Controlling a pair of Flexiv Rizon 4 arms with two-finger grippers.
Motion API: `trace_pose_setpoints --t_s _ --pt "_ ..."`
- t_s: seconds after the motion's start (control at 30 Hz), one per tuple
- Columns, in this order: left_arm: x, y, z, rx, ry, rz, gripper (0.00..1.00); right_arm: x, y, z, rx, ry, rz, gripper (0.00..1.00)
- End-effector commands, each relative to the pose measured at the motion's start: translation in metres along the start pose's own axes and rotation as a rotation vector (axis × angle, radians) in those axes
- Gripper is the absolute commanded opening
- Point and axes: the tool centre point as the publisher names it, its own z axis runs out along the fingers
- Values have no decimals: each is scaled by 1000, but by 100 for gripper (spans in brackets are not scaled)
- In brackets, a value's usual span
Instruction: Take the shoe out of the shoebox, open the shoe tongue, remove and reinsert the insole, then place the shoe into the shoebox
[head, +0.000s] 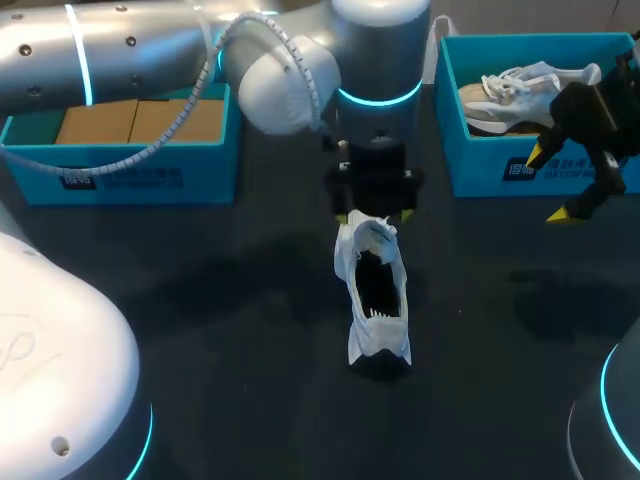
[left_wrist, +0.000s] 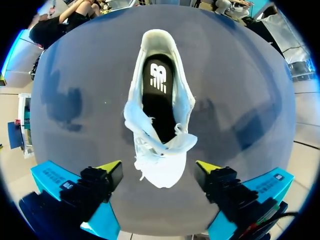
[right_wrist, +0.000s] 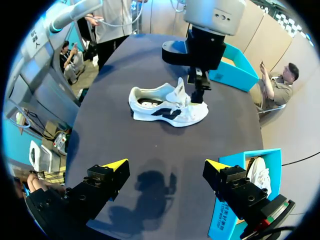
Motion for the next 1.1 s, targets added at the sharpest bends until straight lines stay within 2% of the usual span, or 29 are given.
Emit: trace_pose_setpoints --t_s 0.03,0.1,0.13,0.33,0.53,1.1 --pt "3 -2 -3 5 -13 2 47 -1 0 1 2 1 0 100" --pt "2 -2 -3 5 -12 0 38 -1 0 1 2 1 0 100" --pt "2 -2 -3 7 -12 0 36 -1 0 1 2 1 0 100" --pt "6 -6 -3 15 -9 28 39 -1 0 1 2 1 0 100" --pt "11 -12 -4 22 -7 40 38 -1 0 1 2 1 0 100" --pt "16 -51 0 54 -41 50 30 -1 0 1 2 1 0 100"
